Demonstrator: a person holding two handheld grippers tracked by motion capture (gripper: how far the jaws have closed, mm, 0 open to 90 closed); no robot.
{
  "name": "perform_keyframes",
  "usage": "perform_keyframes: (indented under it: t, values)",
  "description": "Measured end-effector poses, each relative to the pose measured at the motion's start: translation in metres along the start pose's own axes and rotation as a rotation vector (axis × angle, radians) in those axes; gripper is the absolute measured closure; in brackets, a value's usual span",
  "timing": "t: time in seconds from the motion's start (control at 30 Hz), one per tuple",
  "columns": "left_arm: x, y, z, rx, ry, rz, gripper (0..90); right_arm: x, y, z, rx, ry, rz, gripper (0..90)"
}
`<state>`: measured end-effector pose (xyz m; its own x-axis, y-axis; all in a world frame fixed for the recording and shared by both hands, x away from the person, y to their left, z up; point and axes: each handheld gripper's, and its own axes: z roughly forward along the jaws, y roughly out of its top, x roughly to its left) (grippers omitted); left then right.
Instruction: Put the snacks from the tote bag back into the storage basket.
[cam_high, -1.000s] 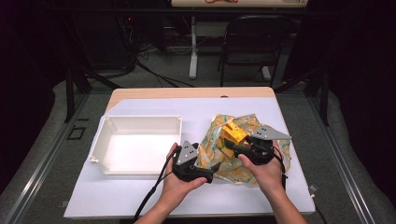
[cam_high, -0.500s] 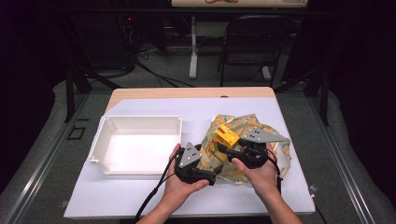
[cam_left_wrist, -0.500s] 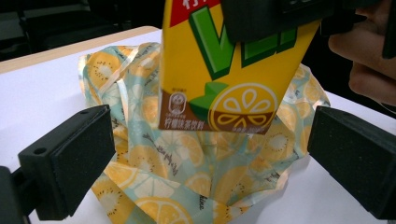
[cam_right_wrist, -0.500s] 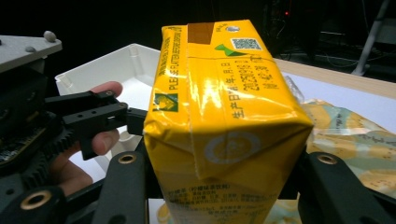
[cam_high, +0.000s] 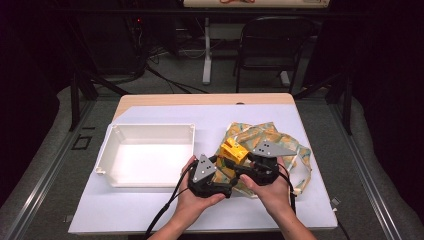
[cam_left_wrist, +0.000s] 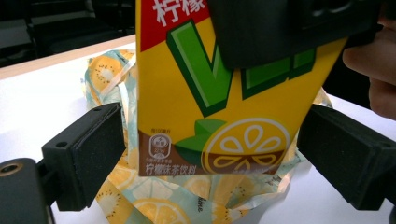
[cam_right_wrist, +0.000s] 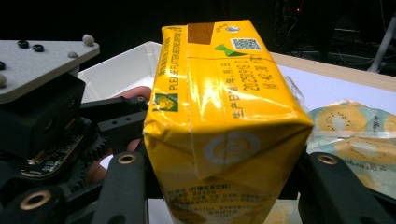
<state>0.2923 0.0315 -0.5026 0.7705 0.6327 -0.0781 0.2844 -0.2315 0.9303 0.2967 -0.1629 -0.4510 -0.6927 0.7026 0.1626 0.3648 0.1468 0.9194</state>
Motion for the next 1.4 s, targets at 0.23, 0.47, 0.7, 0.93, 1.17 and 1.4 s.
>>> perform_keyframes:
  t: [0.23,0.47,0.7,0.93,1.17,1.4]
  values:
    - [0.000,-0.001,0.001,-0.002,0.012,-0.004,7.6,0.007,0.000,0.002,0.009,-0.016,0.019,51.1]
    - [-0.003,-0.002,0.000,-0.029,0.029,-0.003,15.2,0.011,-0.001,0.004,0.025,-0.020,0.022,51.0]
    - [-0.003,-0.002,-0.001,-0.039,0.040,-0.006,21.1,0.015,-0.003,0.008,0.032,-0.021,0.013,50.9]
    - [-0.007,-0.002,-0.003,-0.023,0.071,0.006,26.5,0.015,-0.004,0.009,0.038,-0.025,0.013,49.8]
    - [-0.004,-0.006,-0.003,0.012,0.088,-0.013,30.0,0.013,-0.001,0.006,0.005,-0.020,0.011,37.5]
    - [0.003,-0.003,-0.007,-0.002,0.112,-0.035,30.3,0.011,0.004,-0.005,-0.037,-0.017,-0.002,22.3]
